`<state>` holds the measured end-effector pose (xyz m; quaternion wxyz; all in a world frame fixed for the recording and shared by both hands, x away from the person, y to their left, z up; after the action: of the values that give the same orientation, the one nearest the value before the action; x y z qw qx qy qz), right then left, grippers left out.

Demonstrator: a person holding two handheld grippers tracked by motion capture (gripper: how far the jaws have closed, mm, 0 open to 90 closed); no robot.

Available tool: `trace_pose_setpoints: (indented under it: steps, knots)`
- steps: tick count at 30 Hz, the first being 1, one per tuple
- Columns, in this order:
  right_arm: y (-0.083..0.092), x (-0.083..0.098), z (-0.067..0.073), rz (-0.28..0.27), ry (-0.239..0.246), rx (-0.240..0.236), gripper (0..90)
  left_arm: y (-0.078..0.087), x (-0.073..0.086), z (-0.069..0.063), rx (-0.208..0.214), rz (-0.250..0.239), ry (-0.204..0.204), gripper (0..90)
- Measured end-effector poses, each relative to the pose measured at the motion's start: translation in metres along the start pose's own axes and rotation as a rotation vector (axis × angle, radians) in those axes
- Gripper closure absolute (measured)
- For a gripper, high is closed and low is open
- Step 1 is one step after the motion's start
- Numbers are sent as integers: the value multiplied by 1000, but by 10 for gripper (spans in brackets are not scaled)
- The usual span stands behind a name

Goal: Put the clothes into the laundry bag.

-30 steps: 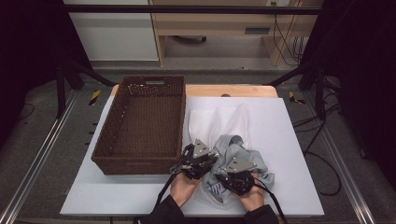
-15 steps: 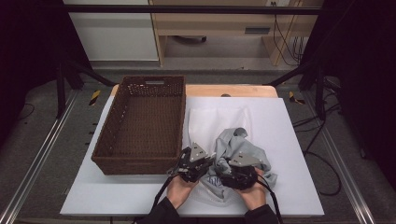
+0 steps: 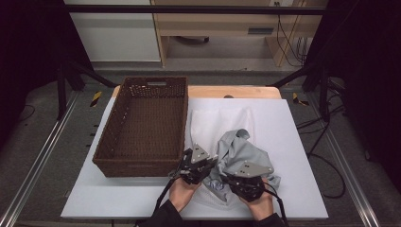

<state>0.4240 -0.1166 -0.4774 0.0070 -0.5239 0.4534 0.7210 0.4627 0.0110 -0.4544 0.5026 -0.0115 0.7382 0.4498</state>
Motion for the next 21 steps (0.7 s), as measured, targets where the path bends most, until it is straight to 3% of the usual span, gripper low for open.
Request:
trace_pose_setpoints:
  steps: [4,6,10,12,17,19,21]
  knots:
    - [-30,1,3,45,-3,8,847,4,-4,-9,2,-11,-37,883]
    - [-42,0,-2,51,-9,59,842,5,-4,-11,2,-10,-50,884]
    - [-55,-3,-19,4,-73,202,836,5,2,-8,3,4,-45,883]
    - [-57,-4,-21,-13,-82,221,814,4,6,-5,2,9,-41,882]
    - [-41,-4,-13,-2,-69,129,579,2,10,0,-6,16,-36,881]
    - [-25,-5,-12,-20,-46,136,500,2,12,1,-13,20,-39,881]
    - [-6,-6,-17,-67,-53,162,454,0,13,2,-13,23,-36,881]
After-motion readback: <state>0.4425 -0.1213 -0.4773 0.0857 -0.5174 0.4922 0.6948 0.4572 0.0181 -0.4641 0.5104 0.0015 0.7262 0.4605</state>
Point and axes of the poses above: each handheld gripper's, and its own axes: y roughly backward along the jaws, x roughly out of its underside, z roughly to its left, the point moved 5 cm from there along -y, roughly forward along the jaws, and after that the axes turned 7 degrees about z, right-handed, at the moved point
